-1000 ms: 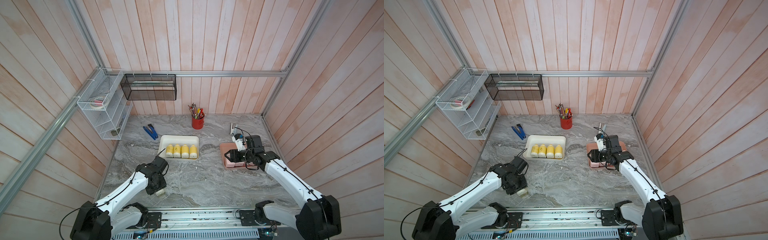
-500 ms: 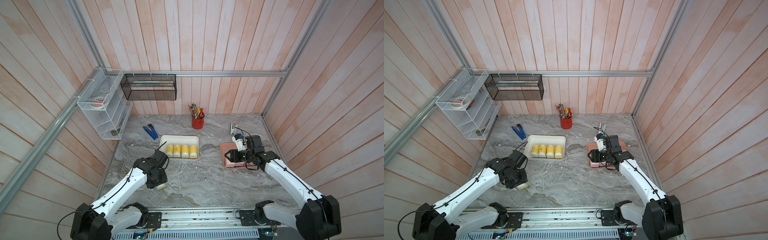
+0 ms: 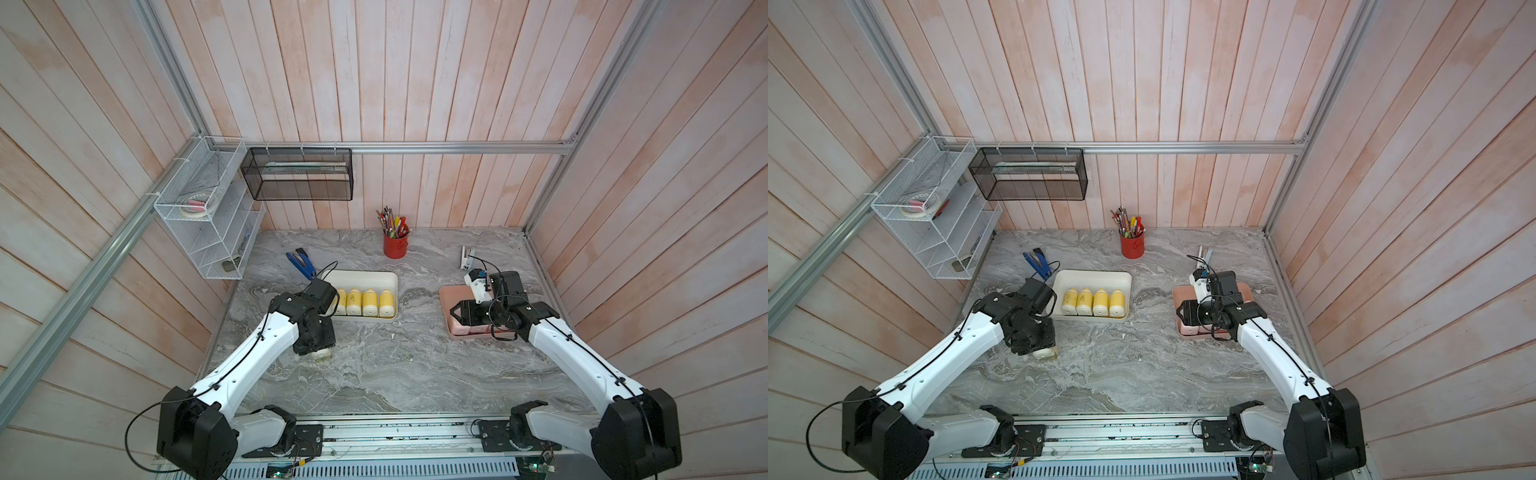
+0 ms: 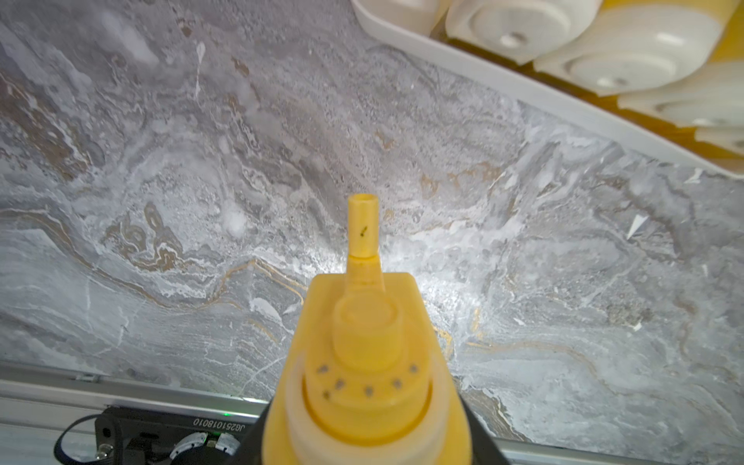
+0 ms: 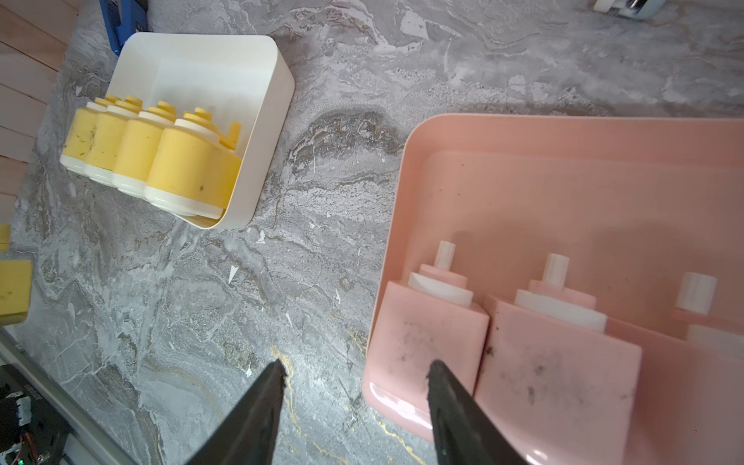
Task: Place the pencil sharpeners by color into the storage box
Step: Place the pencil sharpener in the storage box.
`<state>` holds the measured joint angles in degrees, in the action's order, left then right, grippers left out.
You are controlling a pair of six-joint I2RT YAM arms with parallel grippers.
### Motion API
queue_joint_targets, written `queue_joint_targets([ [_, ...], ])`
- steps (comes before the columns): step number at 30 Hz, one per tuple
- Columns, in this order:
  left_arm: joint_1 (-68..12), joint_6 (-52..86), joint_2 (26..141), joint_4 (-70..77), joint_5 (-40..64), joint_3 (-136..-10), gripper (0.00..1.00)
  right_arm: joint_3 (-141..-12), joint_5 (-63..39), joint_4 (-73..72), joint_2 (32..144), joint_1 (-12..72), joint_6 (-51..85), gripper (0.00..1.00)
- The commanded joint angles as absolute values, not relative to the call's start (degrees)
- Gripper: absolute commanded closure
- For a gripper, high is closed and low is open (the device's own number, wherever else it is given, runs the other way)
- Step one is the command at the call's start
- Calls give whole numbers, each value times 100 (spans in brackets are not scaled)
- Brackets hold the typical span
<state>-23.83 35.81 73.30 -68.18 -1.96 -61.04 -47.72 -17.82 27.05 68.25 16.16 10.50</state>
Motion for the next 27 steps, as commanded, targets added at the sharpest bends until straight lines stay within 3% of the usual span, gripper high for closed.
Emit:
queue_joint_targets([
  [1, -2151, 2845, 7576, -6715, -259, -6499, 61, -4886, -1640, 2865, 6805, 1652, 1087, 40],
  [14, -1359, 1283, 8907, -6217, 81, -7707, 62, -4956, -1479, 2922, 6829, 1652, 1195, 40],
  [27, -898, 688, 9861, -6146, 193, -8726, 62, -5019, -1403, 2902, 6955, 1652, 1265, 41],
])
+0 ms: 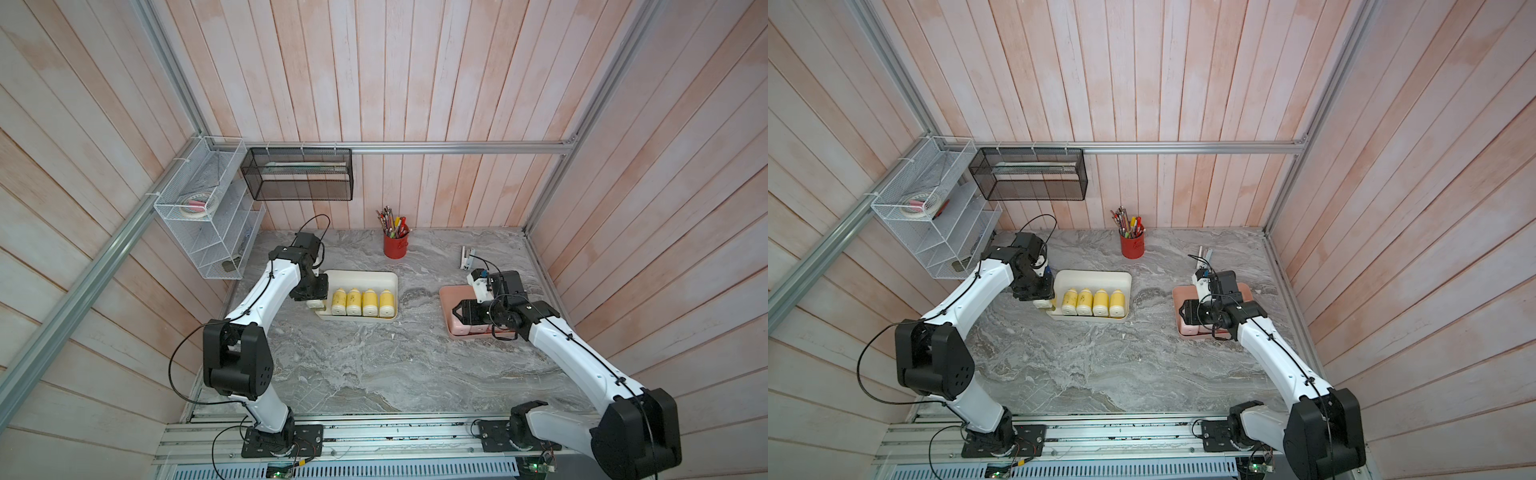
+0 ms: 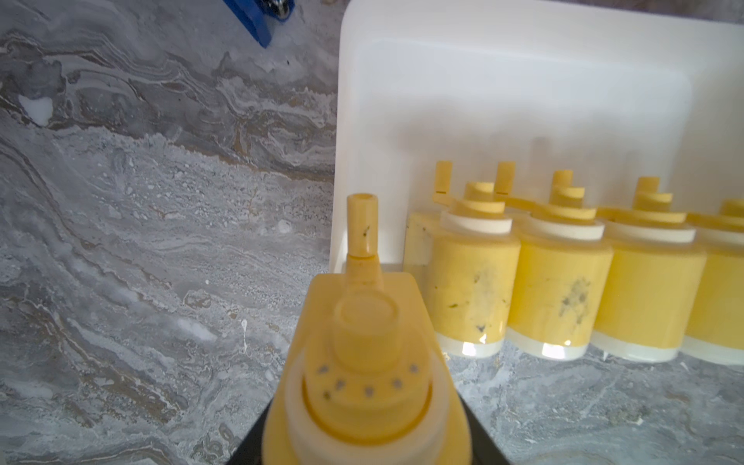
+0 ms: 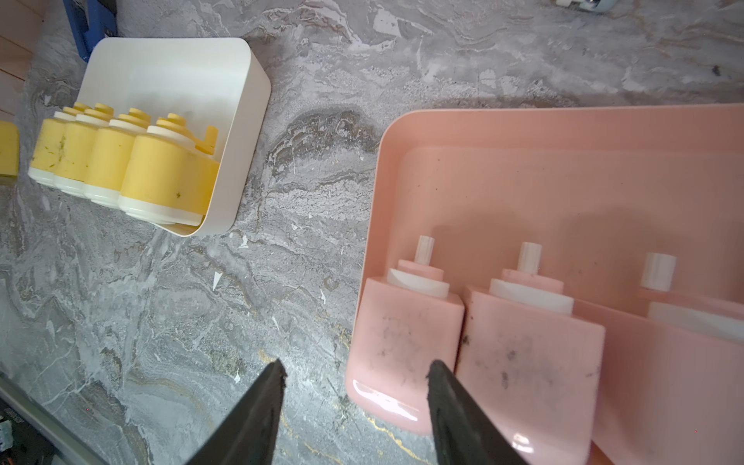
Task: Place the pencil sharpeners by color into the storage box
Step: Place the pencil sharpener in the storage box.
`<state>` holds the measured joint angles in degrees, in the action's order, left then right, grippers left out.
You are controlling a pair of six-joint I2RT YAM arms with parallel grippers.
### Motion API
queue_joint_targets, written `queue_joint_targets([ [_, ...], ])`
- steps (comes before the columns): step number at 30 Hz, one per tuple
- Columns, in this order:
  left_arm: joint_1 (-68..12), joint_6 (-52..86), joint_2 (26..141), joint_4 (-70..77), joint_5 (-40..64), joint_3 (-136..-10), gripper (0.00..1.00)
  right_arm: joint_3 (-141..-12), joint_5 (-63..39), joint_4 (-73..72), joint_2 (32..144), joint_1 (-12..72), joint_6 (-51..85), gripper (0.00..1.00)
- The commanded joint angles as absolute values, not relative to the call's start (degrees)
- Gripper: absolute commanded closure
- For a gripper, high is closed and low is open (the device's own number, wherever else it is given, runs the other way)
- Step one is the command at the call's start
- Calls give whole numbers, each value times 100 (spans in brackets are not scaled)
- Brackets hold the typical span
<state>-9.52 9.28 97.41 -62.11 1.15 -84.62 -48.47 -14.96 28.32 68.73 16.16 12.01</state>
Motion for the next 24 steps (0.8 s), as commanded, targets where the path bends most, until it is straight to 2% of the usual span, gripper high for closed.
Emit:
queue_joint_targets([
  [1, -888, 673, 9923, -6161, 202, -8789, 62, -5011, -1398, 2886, 6974, 1652, 1274, 40],
  [24, -840, 669, 10546, -6094, 501, -9107, 62, -4946, -1362, 2870, 6964, 1648, 1292, 41],
])
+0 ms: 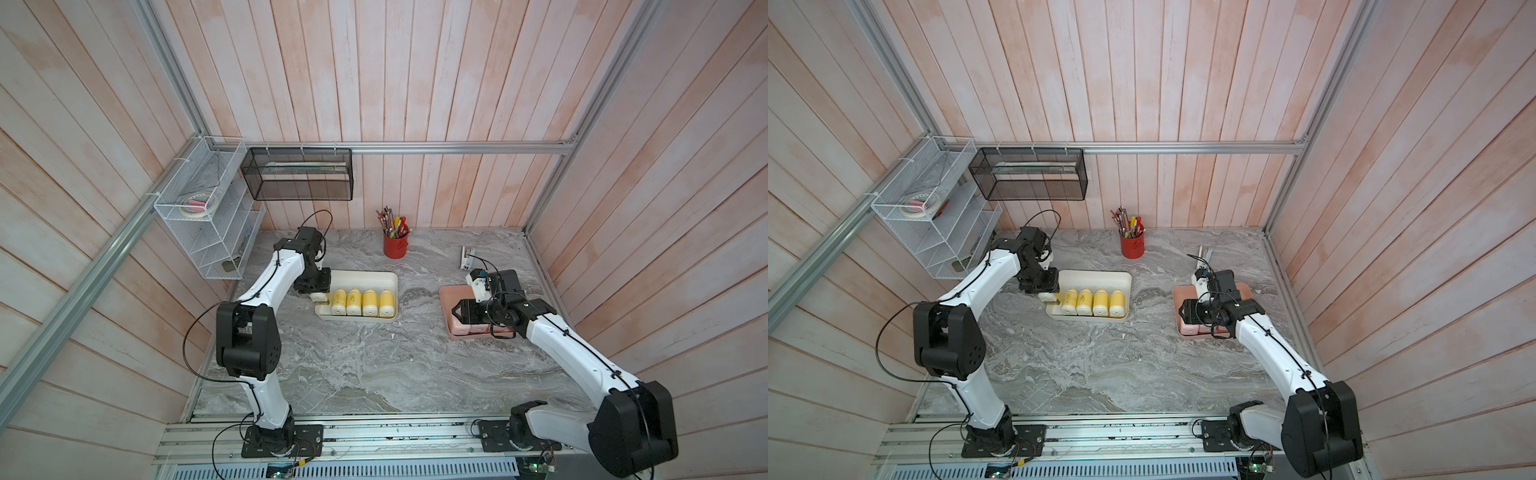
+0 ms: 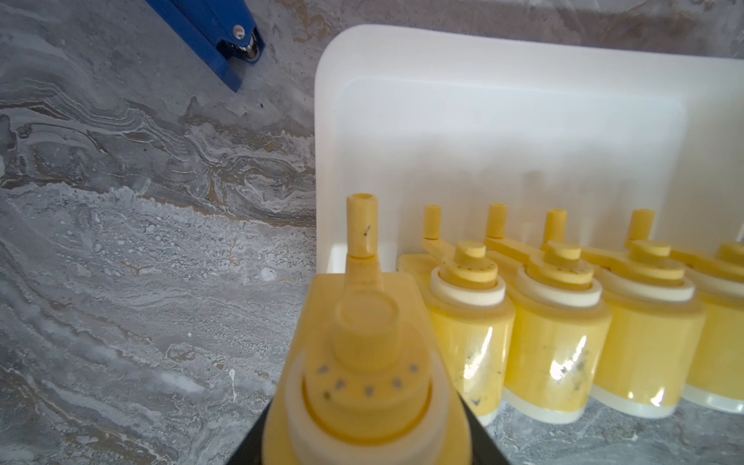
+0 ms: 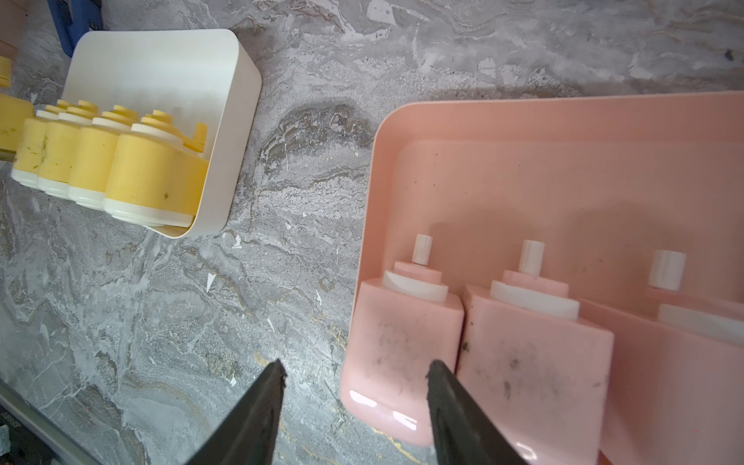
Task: Place the pencil sharpeners by color into the storage box
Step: Place the pencil sharpener in the storage box.
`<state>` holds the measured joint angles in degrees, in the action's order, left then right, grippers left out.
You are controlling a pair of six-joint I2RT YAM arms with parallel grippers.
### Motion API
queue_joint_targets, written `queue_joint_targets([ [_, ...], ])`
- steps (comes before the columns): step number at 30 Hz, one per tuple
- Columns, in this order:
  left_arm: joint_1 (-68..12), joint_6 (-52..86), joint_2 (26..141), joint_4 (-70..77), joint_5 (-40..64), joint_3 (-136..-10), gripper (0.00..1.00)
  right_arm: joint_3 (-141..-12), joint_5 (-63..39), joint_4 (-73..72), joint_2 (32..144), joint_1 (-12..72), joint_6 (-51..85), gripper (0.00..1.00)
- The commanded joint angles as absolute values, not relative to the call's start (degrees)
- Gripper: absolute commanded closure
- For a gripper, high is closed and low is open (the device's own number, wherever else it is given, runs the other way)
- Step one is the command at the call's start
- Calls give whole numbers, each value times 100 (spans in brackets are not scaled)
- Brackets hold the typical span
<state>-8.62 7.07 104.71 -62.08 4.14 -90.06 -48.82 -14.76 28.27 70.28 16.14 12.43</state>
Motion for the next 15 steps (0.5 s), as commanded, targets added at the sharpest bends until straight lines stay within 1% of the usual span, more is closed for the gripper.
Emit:
queue_joint_targets([
  [1, -837, 668, 10538, -6089, 500, -9082, 62, -4952, -1359, 2865, 6961, 1652, 1288, 40],
  [15, -835, 700, 10567, -5941, 566, -8822, 62, -4957, -1371, 2843, 7002, 1652, 1281, 40],
])
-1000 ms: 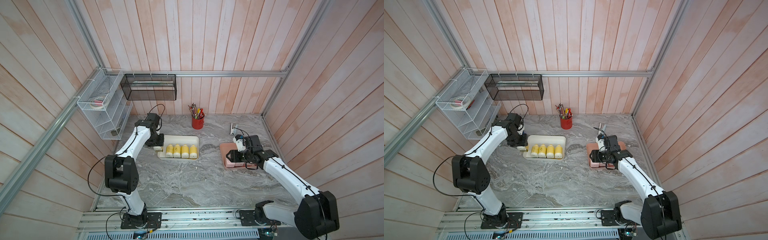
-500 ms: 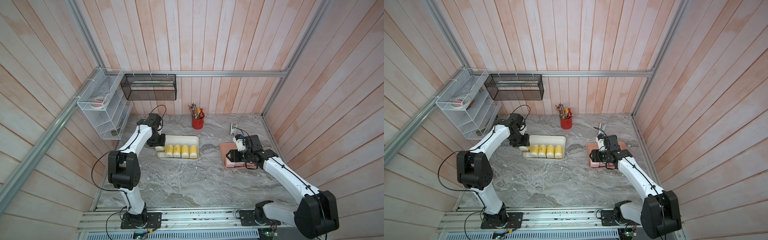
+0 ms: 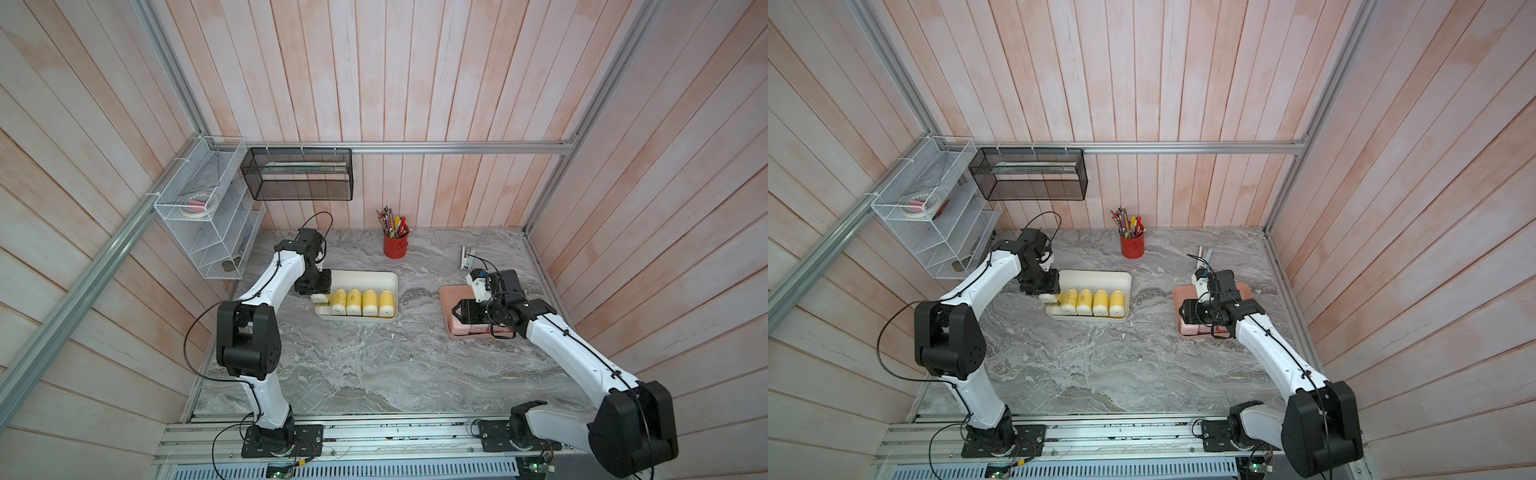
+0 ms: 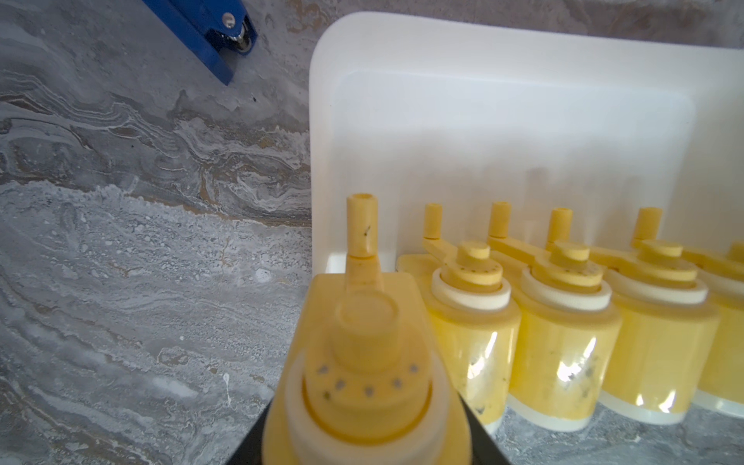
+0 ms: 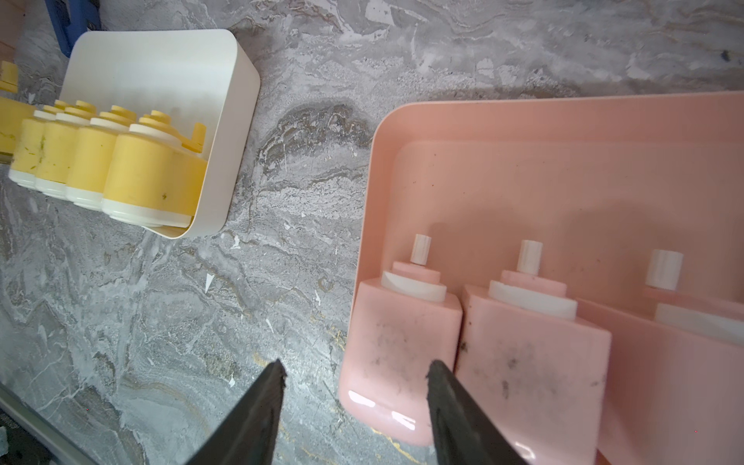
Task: Place the pencil sharpeners by color into the storage box
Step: Place the pencil sharpener in the storage box.
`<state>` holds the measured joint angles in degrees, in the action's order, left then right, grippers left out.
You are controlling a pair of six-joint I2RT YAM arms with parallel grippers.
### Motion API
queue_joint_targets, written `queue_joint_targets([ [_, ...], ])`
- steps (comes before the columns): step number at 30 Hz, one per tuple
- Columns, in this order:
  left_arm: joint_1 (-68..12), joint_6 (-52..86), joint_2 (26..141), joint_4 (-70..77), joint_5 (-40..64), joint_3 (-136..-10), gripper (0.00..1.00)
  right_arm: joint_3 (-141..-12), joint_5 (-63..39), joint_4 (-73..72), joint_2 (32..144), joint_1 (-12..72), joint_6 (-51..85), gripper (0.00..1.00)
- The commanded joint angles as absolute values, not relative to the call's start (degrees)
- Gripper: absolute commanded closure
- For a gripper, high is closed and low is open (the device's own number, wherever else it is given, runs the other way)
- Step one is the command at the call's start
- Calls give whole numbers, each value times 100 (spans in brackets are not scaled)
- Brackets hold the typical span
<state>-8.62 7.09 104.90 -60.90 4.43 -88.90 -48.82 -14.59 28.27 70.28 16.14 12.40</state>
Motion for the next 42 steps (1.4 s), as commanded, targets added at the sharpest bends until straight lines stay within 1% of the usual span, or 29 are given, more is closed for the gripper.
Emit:
queue_joint_targets([
  [1, -836, 703, 10571, -5941, 572, -8811, 62, -4954, -1369, 2848, 6998, 1652, 1277, 40],
  [42, -840, 721, 11075, -5742, 572, -8613, 62, -4848, -1380, 2759, 7132, 1652, 1248, 40],
])
